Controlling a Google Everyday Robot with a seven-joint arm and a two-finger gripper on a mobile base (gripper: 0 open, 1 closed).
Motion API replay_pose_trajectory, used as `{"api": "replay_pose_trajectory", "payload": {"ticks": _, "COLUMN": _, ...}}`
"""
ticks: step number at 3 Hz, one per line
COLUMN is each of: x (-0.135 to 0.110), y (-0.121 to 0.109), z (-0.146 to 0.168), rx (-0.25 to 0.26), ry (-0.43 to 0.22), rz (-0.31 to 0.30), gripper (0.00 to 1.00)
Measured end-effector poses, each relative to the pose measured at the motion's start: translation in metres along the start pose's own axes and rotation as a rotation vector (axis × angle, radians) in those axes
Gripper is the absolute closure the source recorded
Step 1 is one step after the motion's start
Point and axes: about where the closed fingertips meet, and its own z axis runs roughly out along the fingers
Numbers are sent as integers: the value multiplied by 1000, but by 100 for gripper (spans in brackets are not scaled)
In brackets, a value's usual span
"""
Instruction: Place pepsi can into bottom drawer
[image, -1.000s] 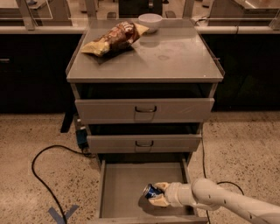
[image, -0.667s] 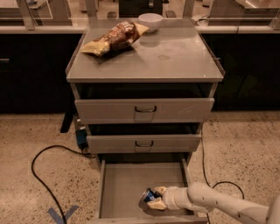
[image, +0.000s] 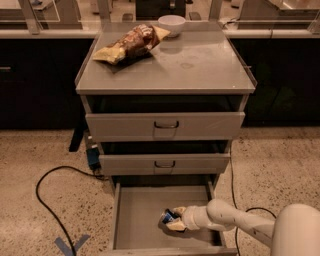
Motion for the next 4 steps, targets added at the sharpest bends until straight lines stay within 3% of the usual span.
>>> {"api": "replay_pose_trajectory", "payload": {"ticks": 2, "x": 15, "y": -18, "z": 29, "rx": -52, "ry": 17, "rz": 40, "gripper": 100}}
{"api": "replay_pose_trajectory", "payload": {"ticks": 4, "x": 33, "y": -19, "z": 54, "rx": -69, "ry": -22, "rz": 96, "gripper": 100}}
